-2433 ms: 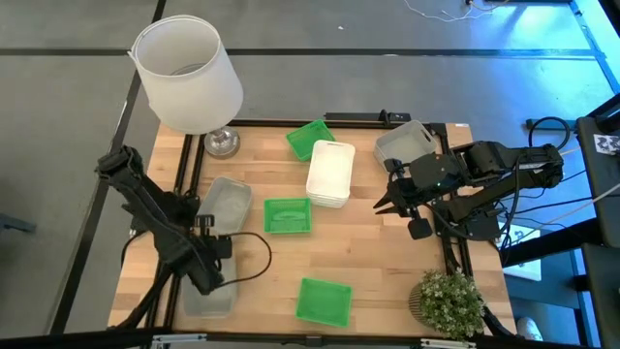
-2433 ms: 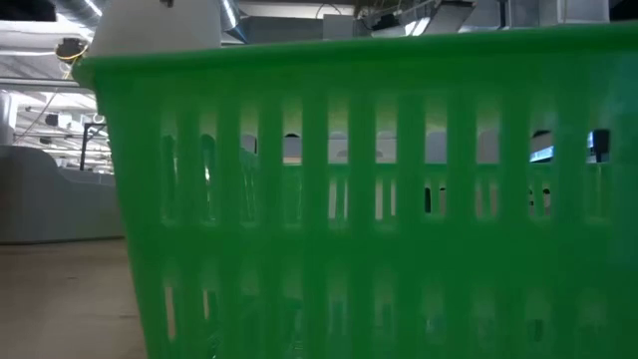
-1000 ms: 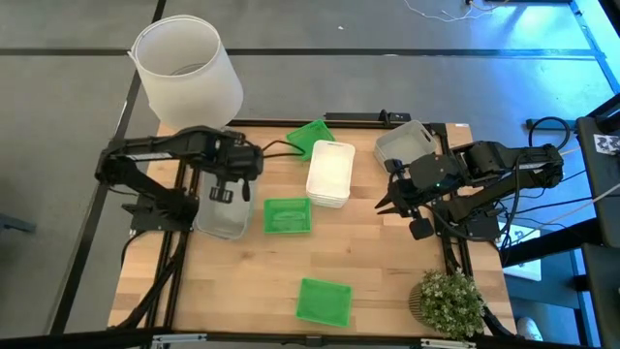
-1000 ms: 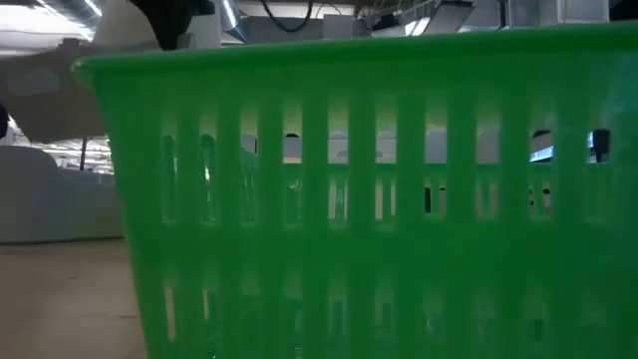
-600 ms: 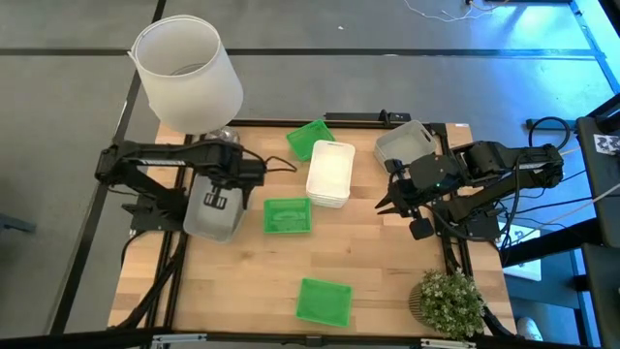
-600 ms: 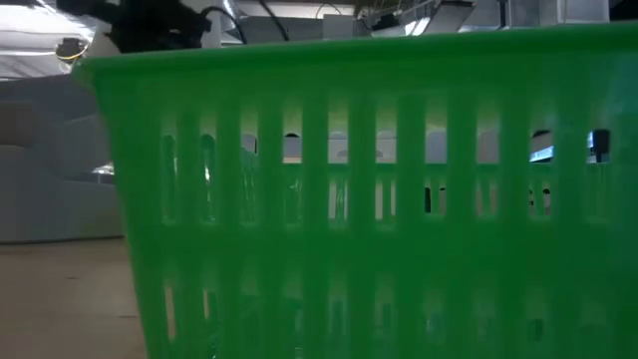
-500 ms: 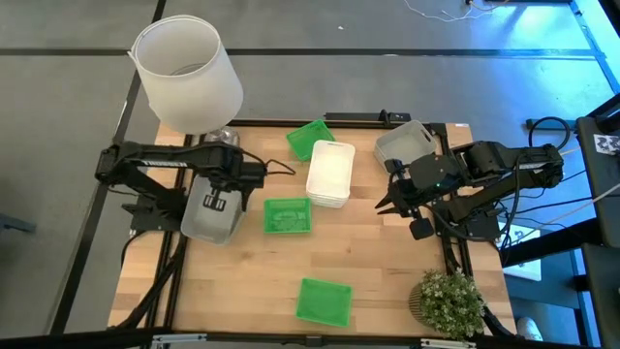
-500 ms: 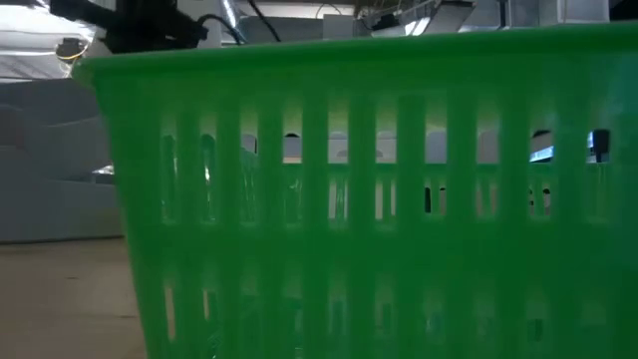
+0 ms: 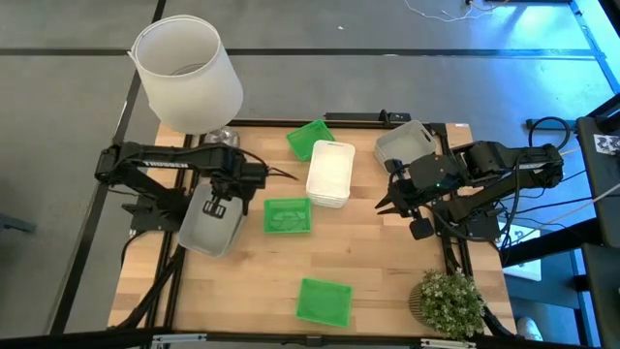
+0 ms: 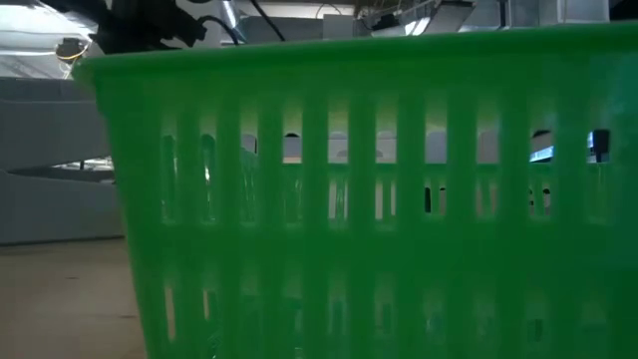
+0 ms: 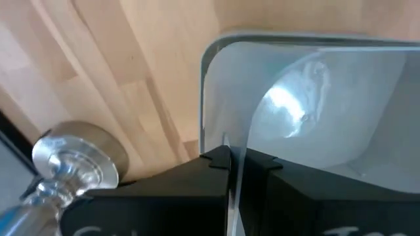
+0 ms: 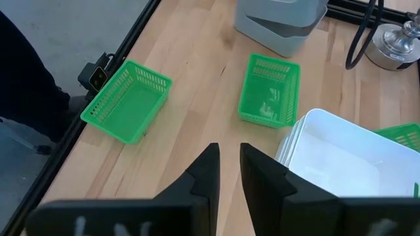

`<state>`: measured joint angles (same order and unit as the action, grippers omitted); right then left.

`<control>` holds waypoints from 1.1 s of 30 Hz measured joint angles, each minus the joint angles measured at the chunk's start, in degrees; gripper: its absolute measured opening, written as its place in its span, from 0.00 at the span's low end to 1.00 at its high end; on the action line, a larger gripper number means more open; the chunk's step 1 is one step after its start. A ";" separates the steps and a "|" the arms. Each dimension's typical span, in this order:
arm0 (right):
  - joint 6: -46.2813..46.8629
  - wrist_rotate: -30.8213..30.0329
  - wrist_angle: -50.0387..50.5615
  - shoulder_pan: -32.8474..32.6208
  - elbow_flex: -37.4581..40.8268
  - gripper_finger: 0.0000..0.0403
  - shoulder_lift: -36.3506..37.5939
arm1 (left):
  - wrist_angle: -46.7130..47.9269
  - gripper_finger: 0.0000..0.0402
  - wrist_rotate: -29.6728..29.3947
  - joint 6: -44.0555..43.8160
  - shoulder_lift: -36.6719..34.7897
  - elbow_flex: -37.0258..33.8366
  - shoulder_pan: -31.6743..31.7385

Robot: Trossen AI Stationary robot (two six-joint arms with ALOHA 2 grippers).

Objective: Stack baskets by color
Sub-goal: Stack the bottom gray bin on top of the middle gray bin

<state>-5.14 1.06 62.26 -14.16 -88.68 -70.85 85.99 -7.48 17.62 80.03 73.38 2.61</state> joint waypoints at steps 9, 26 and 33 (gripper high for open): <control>0.08 0.00 0.11 0.00 0.00 0.15 0.01 | -1.54 0.00 2.34 -0.66 0.00 -0.02 -0.01; -0.03 -0.01 0.23 -0.01 0.00 0.15 0.00 | -0.98 0.00 3.84 -11.60 0.00 -0.04 -0.02; -0.05 -1.36 0.26 -0.02 0.00 0.15 0.00 | -0.82 0.00 4.24 -14.26 0.00 -0.04 -0.02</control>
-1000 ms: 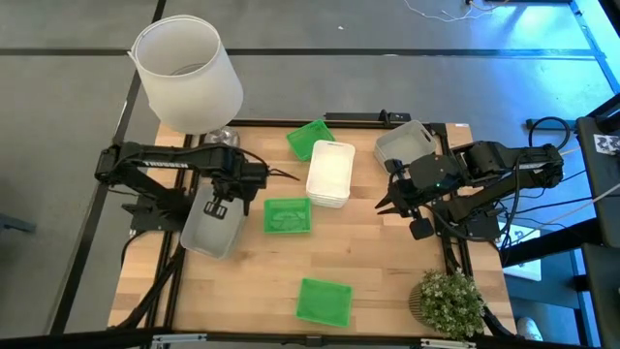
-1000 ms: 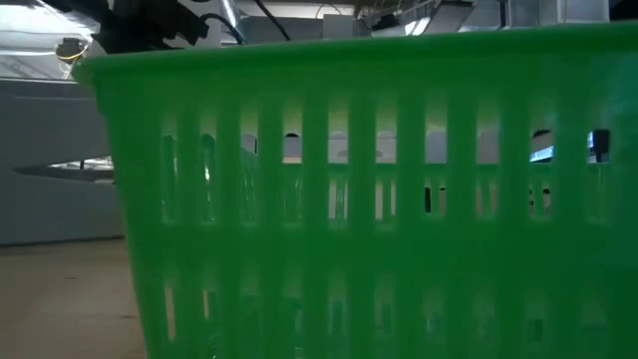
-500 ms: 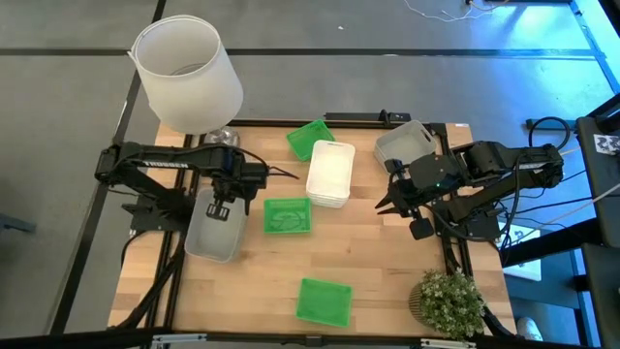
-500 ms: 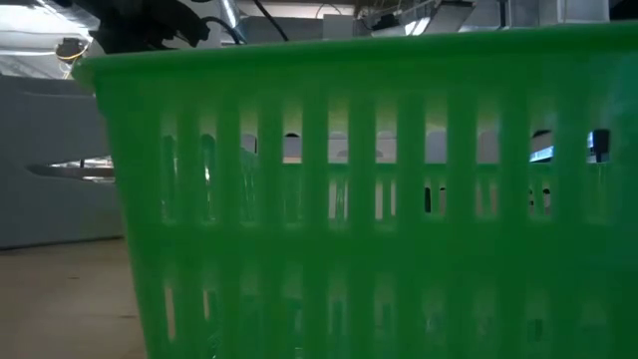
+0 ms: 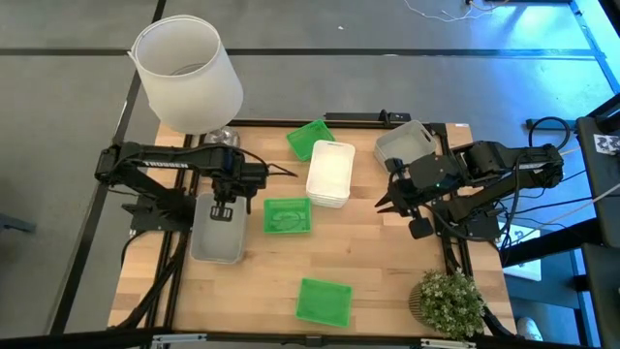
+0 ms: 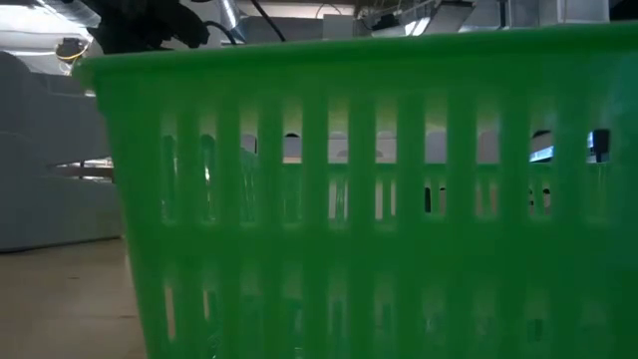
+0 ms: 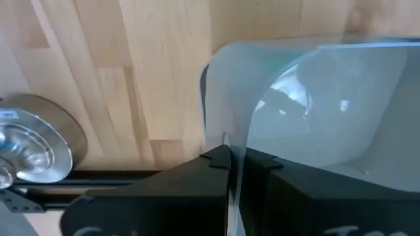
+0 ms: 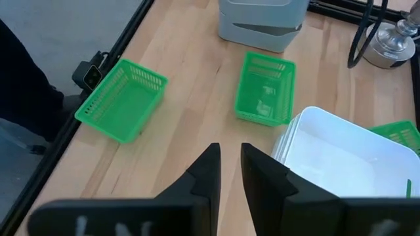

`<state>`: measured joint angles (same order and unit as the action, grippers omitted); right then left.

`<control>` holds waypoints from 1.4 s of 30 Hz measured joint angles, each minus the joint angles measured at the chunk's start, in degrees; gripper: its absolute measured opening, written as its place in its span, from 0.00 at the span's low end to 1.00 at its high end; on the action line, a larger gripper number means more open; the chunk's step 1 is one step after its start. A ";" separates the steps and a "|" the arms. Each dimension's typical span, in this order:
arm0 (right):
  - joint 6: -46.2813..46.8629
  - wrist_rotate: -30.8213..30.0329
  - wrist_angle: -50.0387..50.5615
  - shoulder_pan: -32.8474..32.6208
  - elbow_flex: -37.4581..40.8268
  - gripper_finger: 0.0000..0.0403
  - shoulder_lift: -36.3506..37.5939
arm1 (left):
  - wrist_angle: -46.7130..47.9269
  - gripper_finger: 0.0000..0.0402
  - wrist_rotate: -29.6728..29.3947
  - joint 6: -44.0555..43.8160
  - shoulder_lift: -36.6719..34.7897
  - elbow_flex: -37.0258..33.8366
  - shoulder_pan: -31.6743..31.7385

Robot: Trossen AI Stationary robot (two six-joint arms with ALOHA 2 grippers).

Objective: Stack baskets by color
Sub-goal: Stack the bottom gray bin on top of the middle gray bin

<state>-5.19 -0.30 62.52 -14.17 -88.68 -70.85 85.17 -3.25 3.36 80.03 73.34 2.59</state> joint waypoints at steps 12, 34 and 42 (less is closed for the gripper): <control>0.00 -0.09 0.21 0.01 0.00 0.15 0.00 | 0.20 0.06 -1.59 -7.79 0.00 0.00 0.00; 0.15 -0.24 0.15 0.01 0.00 0.15 -0.02 | 0.46 0.11 1.29 -9.04 0.00 0.00 -0.42; 0.15 -0.22 0.13 0.02 0.00 0.15 -0.02 | -4.20 0.13 0.19 -8.82 0.00 -1.64 -0.42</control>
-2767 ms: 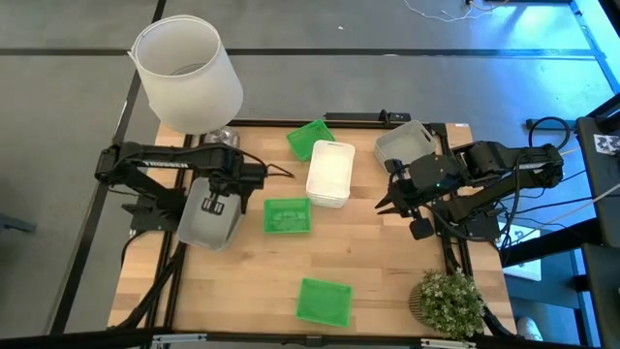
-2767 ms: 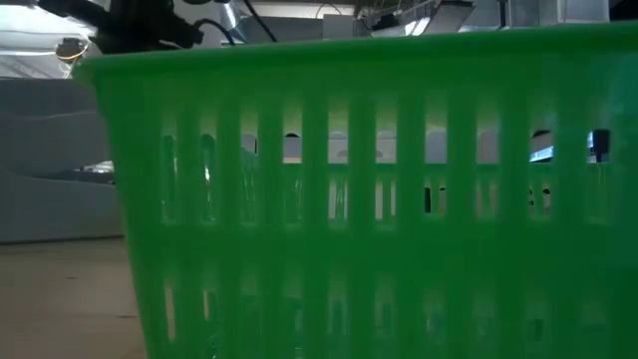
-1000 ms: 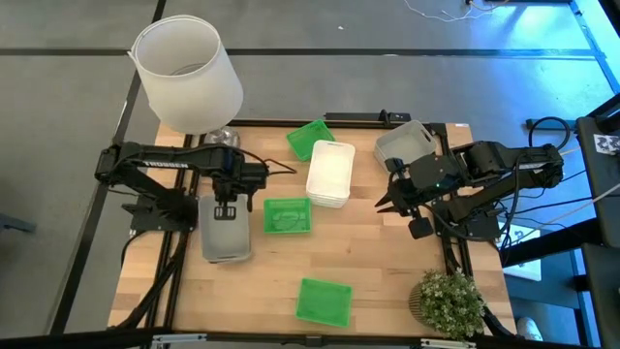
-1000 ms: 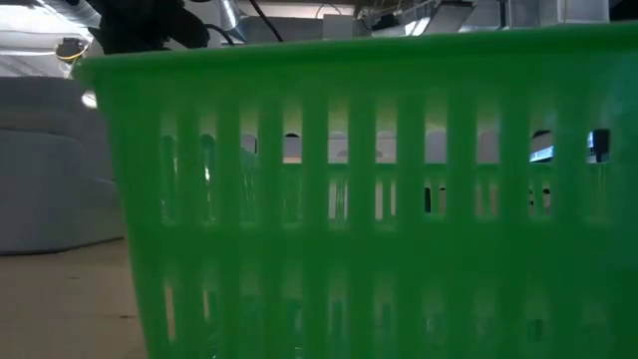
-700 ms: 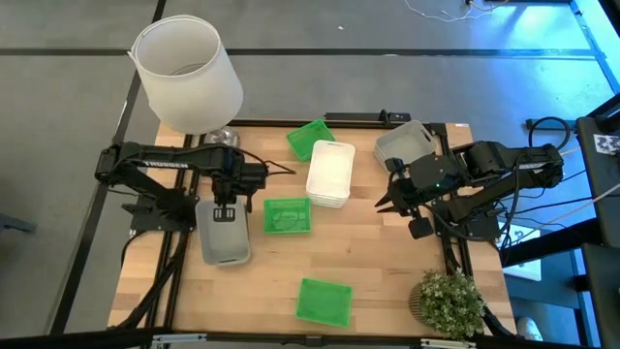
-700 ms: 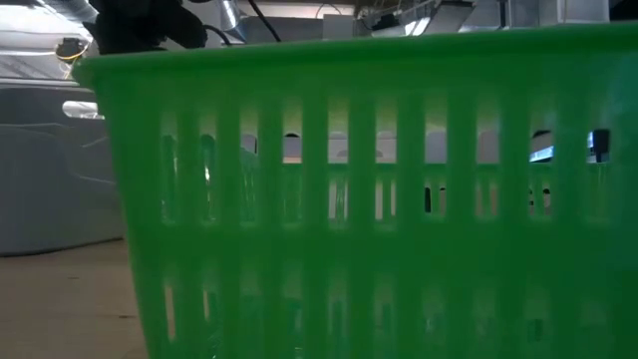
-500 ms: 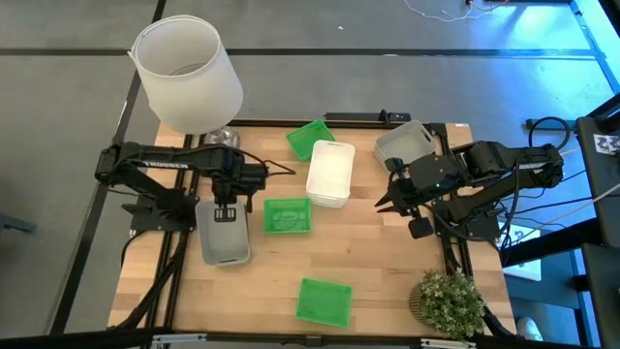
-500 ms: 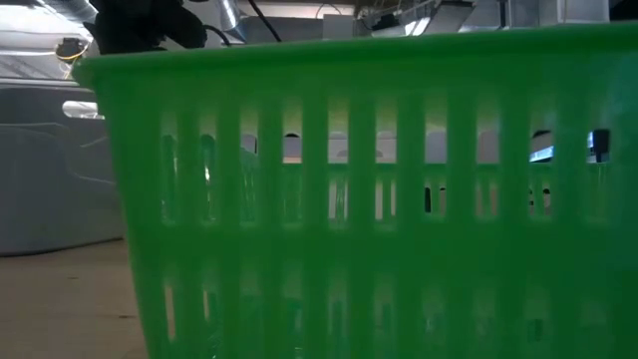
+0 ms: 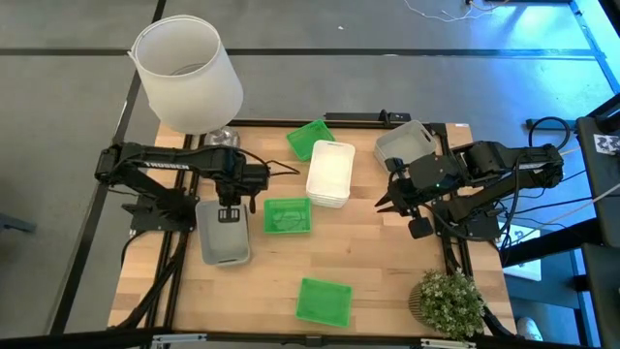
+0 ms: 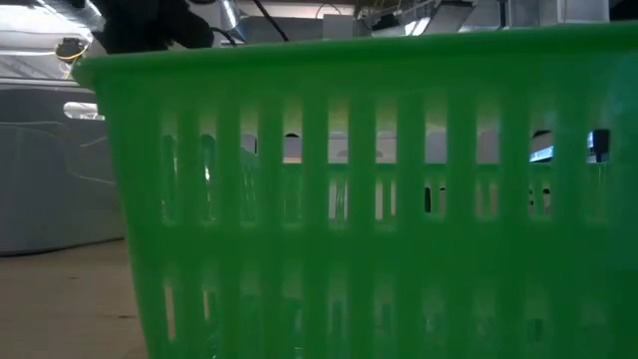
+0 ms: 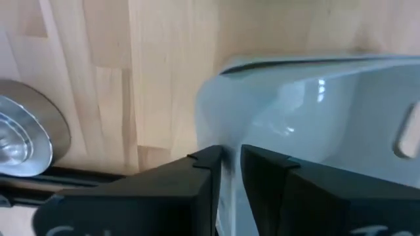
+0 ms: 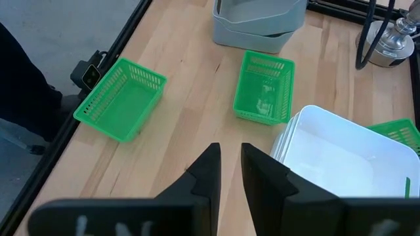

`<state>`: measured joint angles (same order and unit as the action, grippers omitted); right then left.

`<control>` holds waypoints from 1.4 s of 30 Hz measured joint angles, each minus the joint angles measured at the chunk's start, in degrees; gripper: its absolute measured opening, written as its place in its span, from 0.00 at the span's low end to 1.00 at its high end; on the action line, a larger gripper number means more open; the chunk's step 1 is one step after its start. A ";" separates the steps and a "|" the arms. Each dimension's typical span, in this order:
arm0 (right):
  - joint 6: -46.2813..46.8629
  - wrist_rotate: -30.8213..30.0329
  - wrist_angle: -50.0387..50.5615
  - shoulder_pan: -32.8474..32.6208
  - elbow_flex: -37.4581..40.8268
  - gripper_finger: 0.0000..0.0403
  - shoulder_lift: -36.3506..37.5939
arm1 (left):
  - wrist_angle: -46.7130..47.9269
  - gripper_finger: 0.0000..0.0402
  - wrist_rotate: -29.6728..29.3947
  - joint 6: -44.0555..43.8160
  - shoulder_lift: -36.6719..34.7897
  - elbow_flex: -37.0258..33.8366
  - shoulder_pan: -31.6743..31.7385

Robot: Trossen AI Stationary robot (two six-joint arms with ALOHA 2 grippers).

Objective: Stack baskets by color
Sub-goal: Stack the bottom gray bin on top of the middle gray bin

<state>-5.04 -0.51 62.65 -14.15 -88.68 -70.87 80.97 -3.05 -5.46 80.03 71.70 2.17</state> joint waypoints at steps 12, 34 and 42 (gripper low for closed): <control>-0.09 0.02 -0.04 0.00 0.00 0.15 0.00 | -0.65 0.03 -2.27 1.52 0.02 -7.21 0.00; -0.09 0.02 -0.11 0.00 0.00 0.15 0.00 | 5.36 0.00 5.91 2.97 0.00 -1.97 0.42; -0.02 0.02 -0.11 -0.01 0.00 0.15 0.00 | 5.36 0.00 5.82 0.91 0.00 -1.97 0.42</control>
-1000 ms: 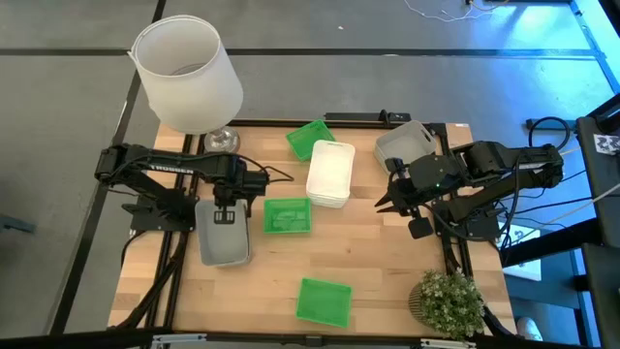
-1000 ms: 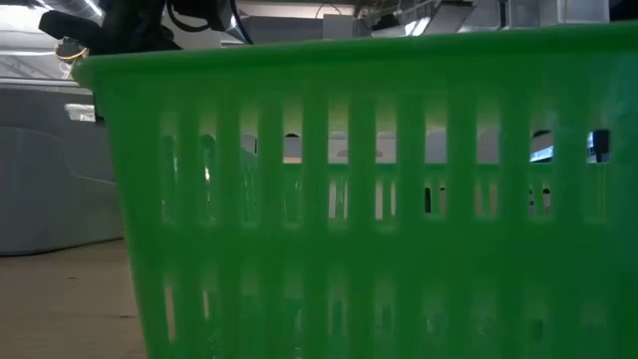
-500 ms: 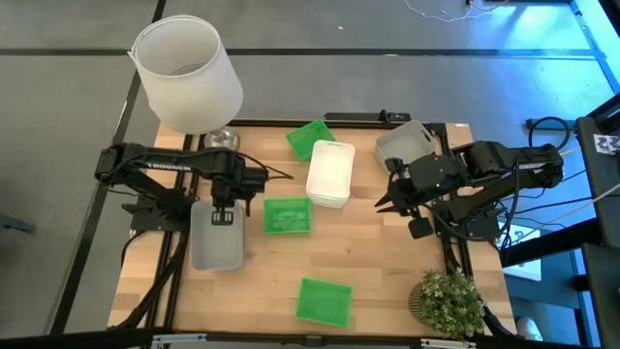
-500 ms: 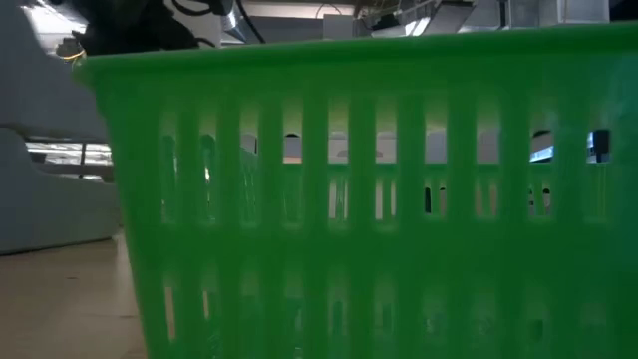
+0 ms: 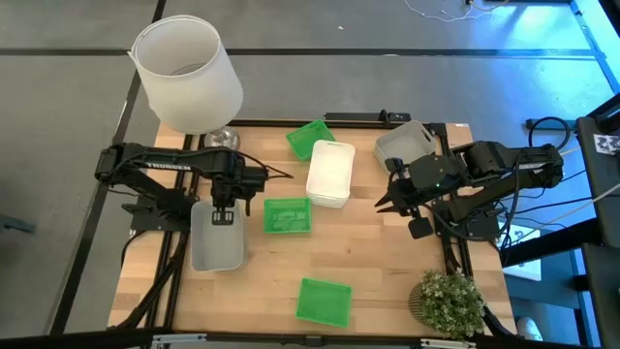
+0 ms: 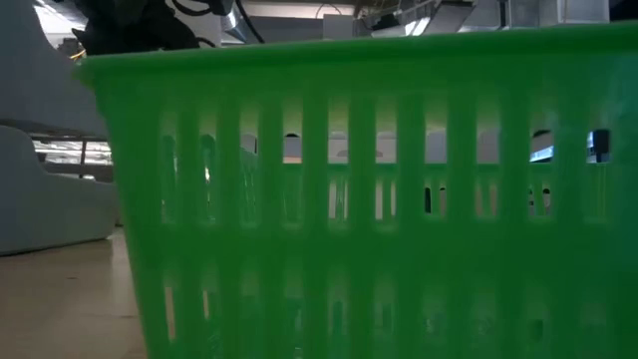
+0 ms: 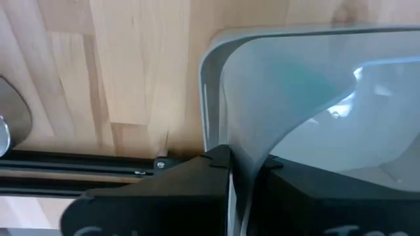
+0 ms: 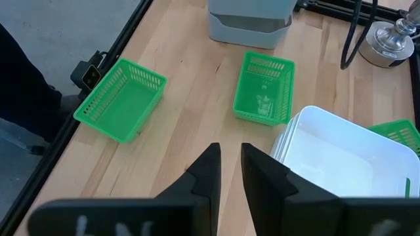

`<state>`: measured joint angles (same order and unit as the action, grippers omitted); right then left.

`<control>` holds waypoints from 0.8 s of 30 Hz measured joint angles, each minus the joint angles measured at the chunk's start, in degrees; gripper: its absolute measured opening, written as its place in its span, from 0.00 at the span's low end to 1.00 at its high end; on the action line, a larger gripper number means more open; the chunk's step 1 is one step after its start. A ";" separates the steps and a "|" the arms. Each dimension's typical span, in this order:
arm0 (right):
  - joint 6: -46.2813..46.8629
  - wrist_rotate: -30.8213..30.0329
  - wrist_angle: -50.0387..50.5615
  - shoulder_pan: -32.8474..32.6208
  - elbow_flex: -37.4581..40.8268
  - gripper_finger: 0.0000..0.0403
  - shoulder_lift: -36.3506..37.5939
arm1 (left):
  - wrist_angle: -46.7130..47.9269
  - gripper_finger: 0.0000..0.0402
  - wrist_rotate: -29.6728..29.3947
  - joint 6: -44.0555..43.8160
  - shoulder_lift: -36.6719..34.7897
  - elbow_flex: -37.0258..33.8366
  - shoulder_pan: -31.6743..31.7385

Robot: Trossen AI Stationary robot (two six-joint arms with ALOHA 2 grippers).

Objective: Stack baskets by color
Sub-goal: Stack the bottom gray bin on top of the middle gray bin

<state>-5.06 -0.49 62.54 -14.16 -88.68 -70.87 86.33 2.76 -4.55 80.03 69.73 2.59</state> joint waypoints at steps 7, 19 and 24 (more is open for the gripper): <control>0.00 0.00 0.00 0.00 0.00 0.15 0.00 | -0.35 0.00 -0.07 -1.38 -0.02 -1.89 0.00; -0.10 0.00 0.04 -0.01 0.00 0.15 0.00 | -3.92 0.00 1.27 -0.91 -0.02 -6.17 0.02; -0.22 0.00 0.04 0.01 0.00 0.15 0.00 | -4.88 0.00 0.34 -0.91 -0.02 -6.25 0.02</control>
<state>-5.28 -0.49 62.59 -14.15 -88.68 -70.87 81.44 3.10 -5.45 80.01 63.48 2.61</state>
